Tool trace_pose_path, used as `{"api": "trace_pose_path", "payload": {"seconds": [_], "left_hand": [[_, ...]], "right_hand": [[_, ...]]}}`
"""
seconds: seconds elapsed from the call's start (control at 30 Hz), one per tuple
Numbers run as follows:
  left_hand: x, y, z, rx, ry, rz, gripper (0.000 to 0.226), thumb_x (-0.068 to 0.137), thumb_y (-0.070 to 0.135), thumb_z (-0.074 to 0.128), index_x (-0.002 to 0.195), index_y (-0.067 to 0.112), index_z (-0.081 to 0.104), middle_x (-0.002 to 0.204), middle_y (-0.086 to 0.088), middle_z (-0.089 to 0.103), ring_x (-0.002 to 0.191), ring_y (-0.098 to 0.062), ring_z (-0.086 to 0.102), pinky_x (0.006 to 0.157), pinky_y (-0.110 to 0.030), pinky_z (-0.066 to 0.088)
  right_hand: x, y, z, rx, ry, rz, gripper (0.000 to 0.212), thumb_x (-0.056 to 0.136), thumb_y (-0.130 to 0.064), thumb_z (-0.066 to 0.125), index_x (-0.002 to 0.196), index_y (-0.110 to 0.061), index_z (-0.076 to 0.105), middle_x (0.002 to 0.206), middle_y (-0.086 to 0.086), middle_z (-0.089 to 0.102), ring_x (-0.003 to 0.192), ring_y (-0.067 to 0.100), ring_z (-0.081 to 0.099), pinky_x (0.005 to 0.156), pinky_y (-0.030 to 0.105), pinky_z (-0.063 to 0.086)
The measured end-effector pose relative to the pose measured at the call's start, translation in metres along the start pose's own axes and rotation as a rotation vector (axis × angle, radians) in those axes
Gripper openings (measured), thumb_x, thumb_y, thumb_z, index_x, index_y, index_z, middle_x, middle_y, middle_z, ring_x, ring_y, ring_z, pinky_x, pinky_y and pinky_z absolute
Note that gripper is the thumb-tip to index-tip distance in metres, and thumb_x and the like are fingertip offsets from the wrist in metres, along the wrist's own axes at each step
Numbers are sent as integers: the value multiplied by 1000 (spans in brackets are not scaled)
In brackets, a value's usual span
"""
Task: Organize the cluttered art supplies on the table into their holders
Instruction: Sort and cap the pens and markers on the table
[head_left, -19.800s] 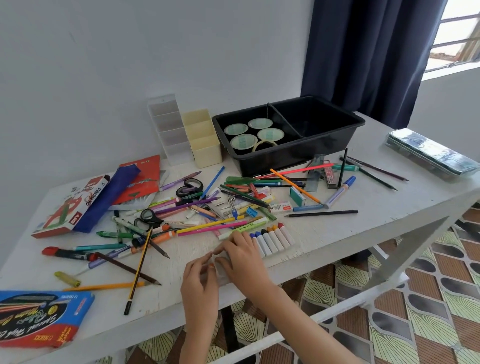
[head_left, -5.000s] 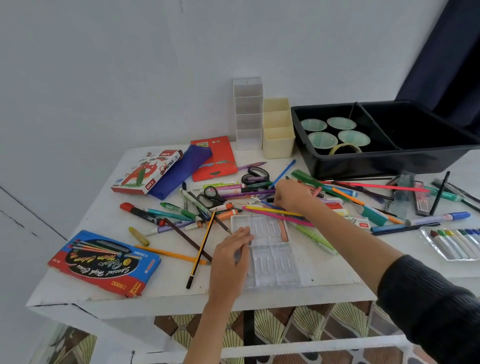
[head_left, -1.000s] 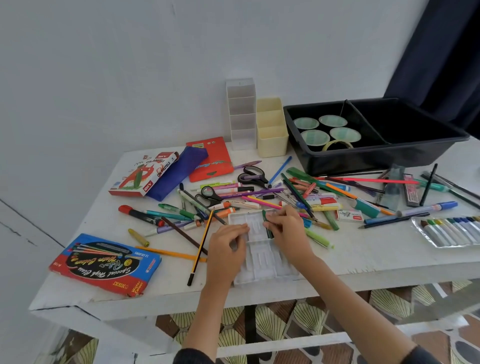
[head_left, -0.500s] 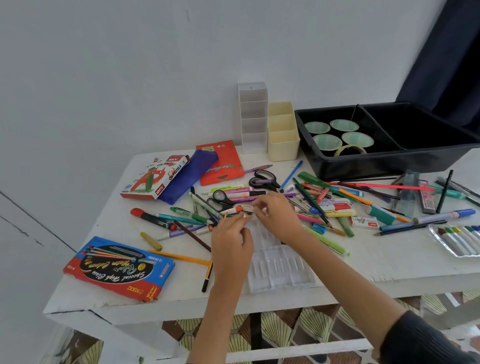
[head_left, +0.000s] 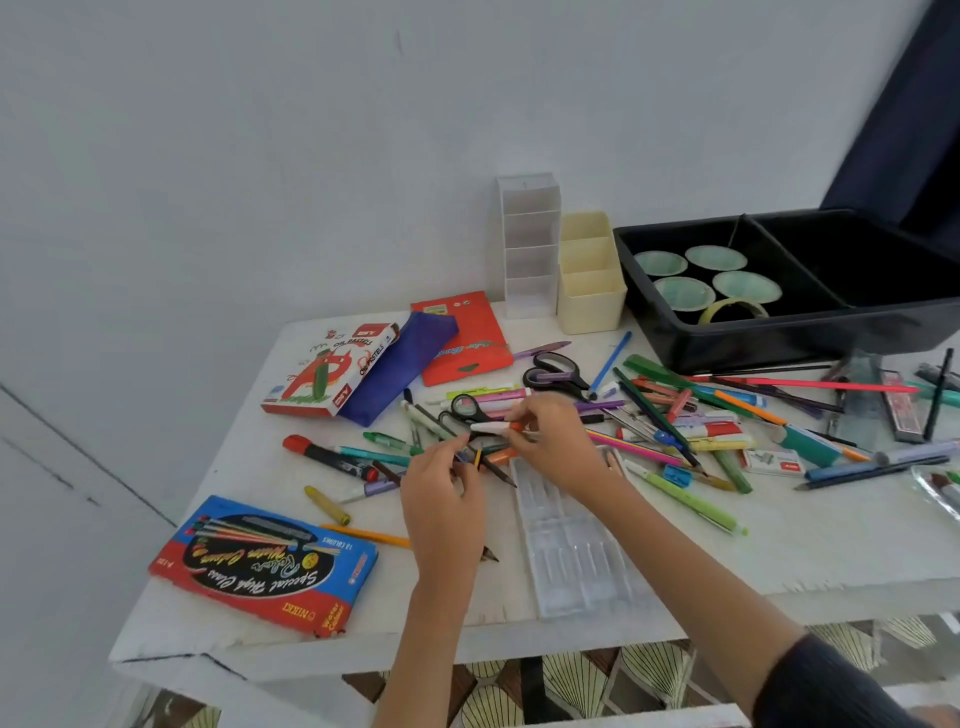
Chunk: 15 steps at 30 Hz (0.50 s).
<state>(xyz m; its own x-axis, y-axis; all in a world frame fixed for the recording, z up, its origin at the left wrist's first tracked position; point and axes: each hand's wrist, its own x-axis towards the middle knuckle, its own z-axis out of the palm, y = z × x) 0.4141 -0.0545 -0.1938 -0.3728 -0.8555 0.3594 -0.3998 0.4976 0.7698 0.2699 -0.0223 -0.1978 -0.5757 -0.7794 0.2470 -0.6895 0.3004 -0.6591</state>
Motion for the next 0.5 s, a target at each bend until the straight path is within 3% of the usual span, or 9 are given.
{"api": "trace_pose_path", "payload": {"seconds": [0.1,0.17,0.37,0.5], "left_hand": [[1,11,9,-56,6,17,30,87,2,54,114,11,64,104,1,61,103,-15,54,89,-27,43],[0,21,21,-98,-14,48,31,86,1,54,114,10,65,106,-1,62,102,-17,56,90,-35,48],[-24,78,69,-193,-146,187,29,87,2,53,113,8,65,106,-4,64,103,-19,56,90,-30,44],[-45,115,103,-261,-222,247,30,87,2,52,114,8,65,106,-3,64,102,-19,57,86,-43,50]], "right_hand": [[-11,-5,-22,283,139,147,10,80,-7,68,90,-8,67,76,1,64,65,6,56,64,12,47],[-22,-3,-40,411,205,207,11,80,-8,70,90,-12,69,74,-5,65,64,0,57,64,8,47],[-63,28,-113,753,366,341,18,80,-5,71,97,-13,69,84,5,69,76,11,64,74,23,56],[-90,62,-161,958,504,399,12,85,-9,67,96,-8,69,76,3,67,72,12,62,69,21,52]]}}
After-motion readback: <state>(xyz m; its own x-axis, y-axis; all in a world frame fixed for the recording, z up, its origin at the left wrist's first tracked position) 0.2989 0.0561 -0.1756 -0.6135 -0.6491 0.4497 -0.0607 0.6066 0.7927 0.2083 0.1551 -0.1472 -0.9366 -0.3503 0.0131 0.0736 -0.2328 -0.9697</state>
